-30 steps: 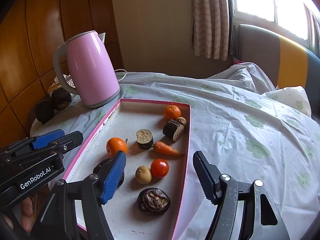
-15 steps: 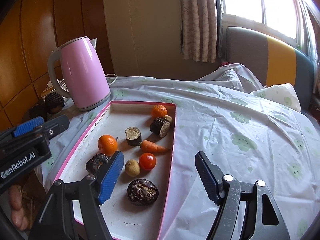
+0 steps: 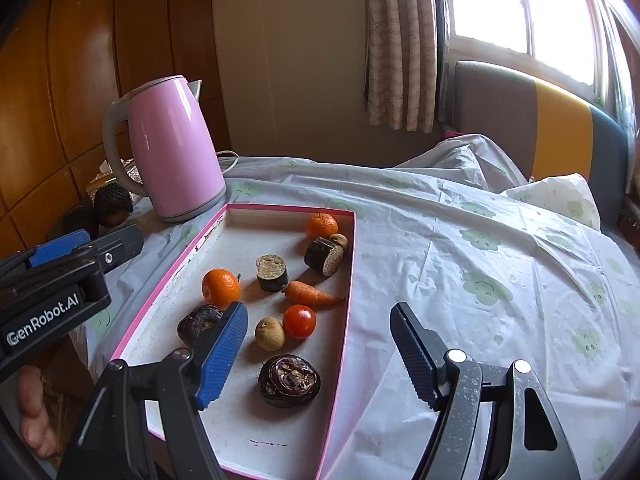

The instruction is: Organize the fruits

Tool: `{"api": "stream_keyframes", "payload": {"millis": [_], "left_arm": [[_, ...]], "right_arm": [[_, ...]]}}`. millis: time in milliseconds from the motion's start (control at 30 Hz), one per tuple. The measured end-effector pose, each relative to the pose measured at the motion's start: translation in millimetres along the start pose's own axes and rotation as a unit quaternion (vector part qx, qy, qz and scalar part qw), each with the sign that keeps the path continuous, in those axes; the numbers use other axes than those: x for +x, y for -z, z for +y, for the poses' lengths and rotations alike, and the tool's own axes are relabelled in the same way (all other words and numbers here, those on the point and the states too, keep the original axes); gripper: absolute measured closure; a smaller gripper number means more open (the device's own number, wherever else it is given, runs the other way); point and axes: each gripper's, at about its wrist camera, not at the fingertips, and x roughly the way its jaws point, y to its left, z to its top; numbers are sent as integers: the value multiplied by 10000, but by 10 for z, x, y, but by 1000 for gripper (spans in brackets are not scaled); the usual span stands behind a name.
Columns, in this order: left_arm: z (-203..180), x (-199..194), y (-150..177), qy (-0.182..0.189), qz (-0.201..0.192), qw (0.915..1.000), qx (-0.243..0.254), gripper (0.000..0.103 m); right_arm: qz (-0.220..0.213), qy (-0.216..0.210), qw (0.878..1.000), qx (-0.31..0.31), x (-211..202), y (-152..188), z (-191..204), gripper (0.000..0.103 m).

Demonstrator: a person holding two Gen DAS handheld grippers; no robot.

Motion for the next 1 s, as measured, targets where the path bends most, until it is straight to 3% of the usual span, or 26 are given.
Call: {"api": "stream_keyframes", "payload": {"millis": [867,1000], "left_arm": [[31,58,13,150,122,9998,-28,39],[33,34,12,181,-17,9998,-10,48]], "right_arm": [[82,11,9998,-200,52,37,75,28],[111,15,9998,-192,70,57,64,27]]}}
